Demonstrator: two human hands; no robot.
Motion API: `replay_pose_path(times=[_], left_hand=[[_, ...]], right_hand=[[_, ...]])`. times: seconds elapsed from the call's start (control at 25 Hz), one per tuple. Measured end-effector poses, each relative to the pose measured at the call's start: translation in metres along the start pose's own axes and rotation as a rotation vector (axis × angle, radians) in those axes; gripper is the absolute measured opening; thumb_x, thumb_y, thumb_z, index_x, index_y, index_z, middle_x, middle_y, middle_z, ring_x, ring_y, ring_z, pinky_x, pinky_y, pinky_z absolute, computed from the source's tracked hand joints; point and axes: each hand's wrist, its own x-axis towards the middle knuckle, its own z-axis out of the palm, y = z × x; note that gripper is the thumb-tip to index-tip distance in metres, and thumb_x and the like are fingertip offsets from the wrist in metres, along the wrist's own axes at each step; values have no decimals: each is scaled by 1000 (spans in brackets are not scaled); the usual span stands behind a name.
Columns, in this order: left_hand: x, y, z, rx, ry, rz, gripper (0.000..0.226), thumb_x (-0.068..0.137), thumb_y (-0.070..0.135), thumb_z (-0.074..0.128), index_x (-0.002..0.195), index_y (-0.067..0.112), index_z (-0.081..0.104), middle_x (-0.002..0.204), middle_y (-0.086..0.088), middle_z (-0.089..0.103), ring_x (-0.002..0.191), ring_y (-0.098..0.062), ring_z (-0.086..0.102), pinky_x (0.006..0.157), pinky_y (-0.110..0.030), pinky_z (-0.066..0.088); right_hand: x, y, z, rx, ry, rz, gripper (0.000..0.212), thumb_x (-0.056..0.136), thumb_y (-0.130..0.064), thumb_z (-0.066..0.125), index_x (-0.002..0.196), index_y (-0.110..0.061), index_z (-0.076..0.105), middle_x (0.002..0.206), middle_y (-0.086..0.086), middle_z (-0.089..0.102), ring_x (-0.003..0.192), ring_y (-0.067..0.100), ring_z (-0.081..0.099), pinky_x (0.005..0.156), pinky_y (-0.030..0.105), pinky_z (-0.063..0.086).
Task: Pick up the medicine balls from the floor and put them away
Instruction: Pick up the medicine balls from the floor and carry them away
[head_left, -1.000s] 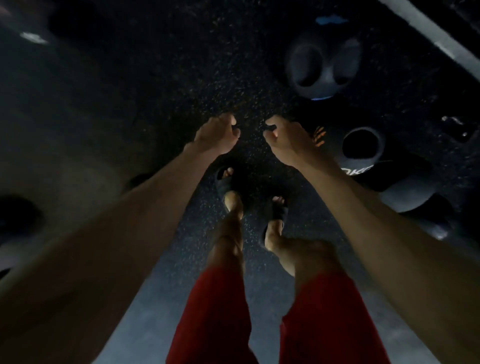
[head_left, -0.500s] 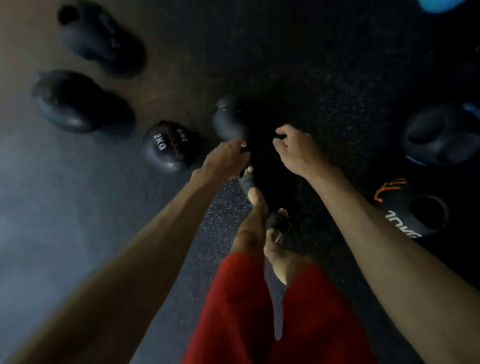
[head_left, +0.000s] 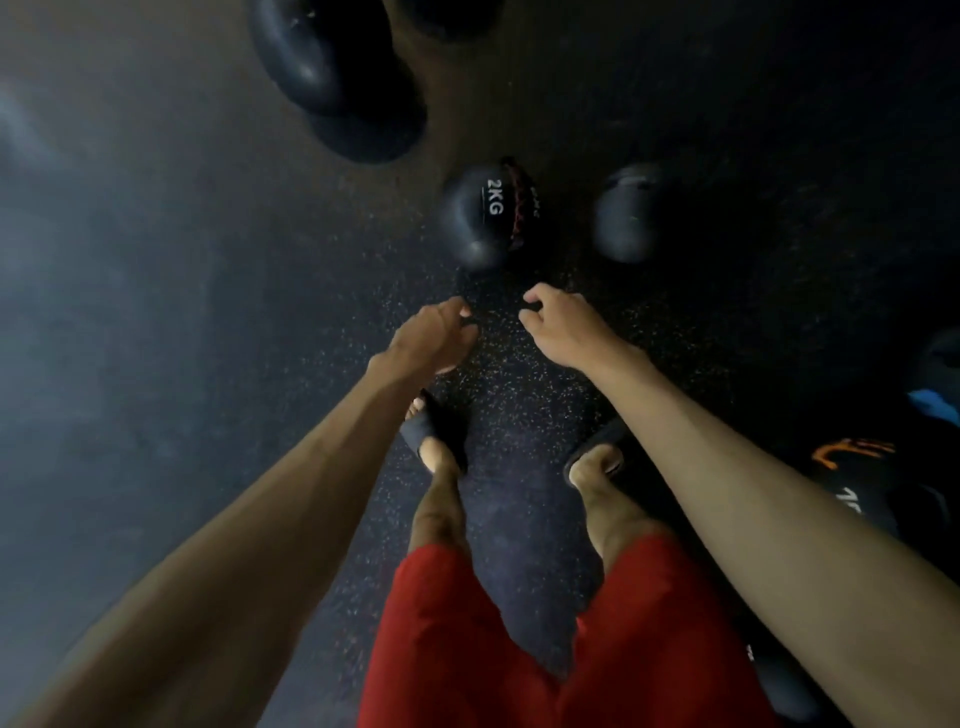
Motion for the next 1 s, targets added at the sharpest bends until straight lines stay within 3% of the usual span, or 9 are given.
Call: replay_pose_path(times=[0.12, 0.32, 0.64, 0.8, 1.0], left_hand=[[8, -50, -27, 28, -32, 6, 36, 100, 29, 50, 130, 12, 56, 126, -16, 65, 115, -36, 63, 95, -46, 52], [47, -92, -81, 104, -125, 91, 35, 102, 28, 50, 132, 11, 56, 125, -20, 66, 111, -37, 65, 94, -47, 54], [177, -47, -145, 366, -258, 192, 37, 105, 19, 40, 137, 5, 53, 138, -18, 58, 125, -37, 57, 102, -45, 46], [264, -36, -157, 484, -288, 282, 37, 100, 29, 46, 133, 14, 56, 137, -17, 59, 123, -37, 58, 98, -41, 47], [360, -25, -137, 628, -396, 379, 38, 101, 30, 46, 134, 14, 57, 134, -18, 61, 121, -34, 60, 102, -41, 49]], right_hand=[[22, -60, 28, -15, 15, 25, 40, 103, -32, 46, 138, -14, 52, 134, 13, 60, 125, 31, 53, 100, 39, 43], [68, -106, 38, 56, 72, 108, 40, 101, -31, 49, 137, -14, 54, 137, 16, 57, 125, 33, 55, 101, 39, 44], [176, -104, 17, 282, 195, 285, 33, 101, -26, 47, 128, -10, 57, 130, 18, 60, 119, 36, 57, 91, 37, 45], [231, -90, 17, 384, 229, 409, 30, 101, -21, 46, 125, -6, 58, 126, 21, 61, 115, 36, 59, 78, 31, 39], [304, -62, 41, 539, 323, 565, 39, 97, -22, 49, 134, -12, 50, 137, 22, 52, 129, 37, 48, 99, 42, 46]])
